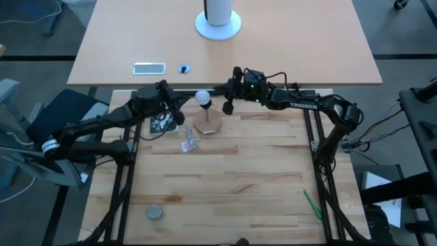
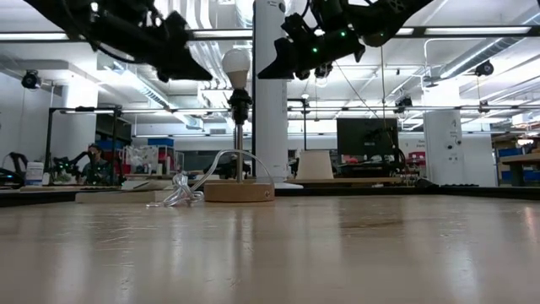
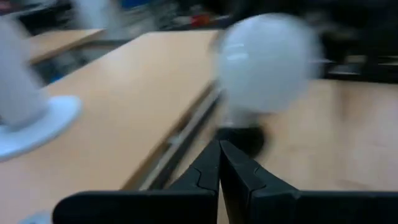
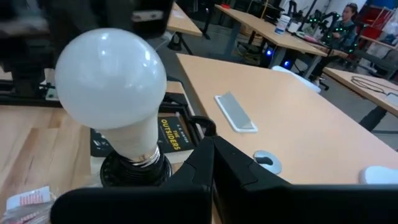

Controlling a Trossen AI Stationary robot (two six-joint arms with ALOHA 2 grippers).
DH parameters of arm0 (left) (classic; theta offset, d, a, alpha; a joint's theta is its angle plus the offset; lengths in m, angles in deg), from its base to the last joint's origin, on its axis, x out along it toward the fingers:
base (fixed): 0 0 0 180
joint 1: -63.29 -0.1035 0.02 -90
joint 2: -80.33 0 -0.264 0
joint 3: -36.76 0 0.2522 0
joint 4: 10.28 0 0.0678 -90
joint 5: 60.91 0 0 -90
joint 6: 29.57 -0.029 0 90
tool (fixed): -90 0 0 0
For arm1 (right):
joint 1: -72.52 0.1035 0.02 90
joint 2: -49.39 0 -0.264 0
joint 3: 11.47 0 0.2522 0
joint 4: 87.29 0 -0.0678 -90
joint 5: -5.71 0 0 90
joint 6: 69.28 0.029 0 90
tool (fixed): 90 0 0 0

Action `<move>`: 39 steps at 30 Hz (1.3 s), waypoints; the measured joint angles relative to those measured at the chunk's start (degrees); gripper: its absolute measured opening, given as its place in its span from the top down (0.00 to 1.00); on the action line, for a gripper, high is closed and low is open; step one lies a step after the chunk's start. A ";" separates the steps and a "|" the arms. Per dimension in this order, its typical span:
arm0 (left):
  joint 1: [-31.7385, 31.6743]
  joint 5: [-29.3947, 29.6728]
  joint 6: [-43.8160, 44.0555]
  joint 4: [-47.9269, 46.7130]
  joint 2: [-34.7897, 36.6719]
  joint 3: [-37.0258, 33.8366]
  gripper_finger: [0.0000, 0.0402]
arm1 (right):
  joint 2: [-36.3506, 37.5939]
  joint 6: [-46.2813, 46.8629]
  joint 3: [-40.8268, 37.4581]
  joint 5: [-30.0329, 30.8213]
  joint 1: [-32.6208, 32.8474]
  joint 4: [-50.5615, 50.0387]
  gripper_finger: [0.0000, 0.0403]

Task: Screw lightbulb
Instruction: Insert the lightbulb into the lamp

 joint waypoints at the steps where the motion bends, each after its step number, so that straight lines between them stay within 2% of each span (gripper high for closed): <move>1: 0.28 -2.48 -0.68 0.11 0.58 -0.02 1.00 | 0.00 -0.27 0.00 -0.08 0.07 -0.19 1.00; 3: 1.00 -5.55 -1.96 1.32 1.02 -0.02 1.00 | 0.00 -0.77 0.00 -1.15 0.28 -0.24 1.00; 8: 1.57 -5.12 -3.24 4.59 -0.67 -0.02 1.00 | 0.00 -0.68 0.00 -4.18 0.67 1.36 1.00; 18: 1.58 -5.07 -2.96 10.94 -4.43 -0.02 1.00 | 0.00 -2.06 0.00 -4.34 1.12 1.60 1.00; 24: 1.55 -0.57 -2.56 11.22 -4.38 -0.02 1.00 | 0.01 -1.28 0.09 -4.24 1.20 2.04 1.00; 39: 1.54 -0.42 -2.54 14.03 -4.53 -0.02 1.00 | -0.11 0.04 2.56 -3.18 1.21 -0.07 1.00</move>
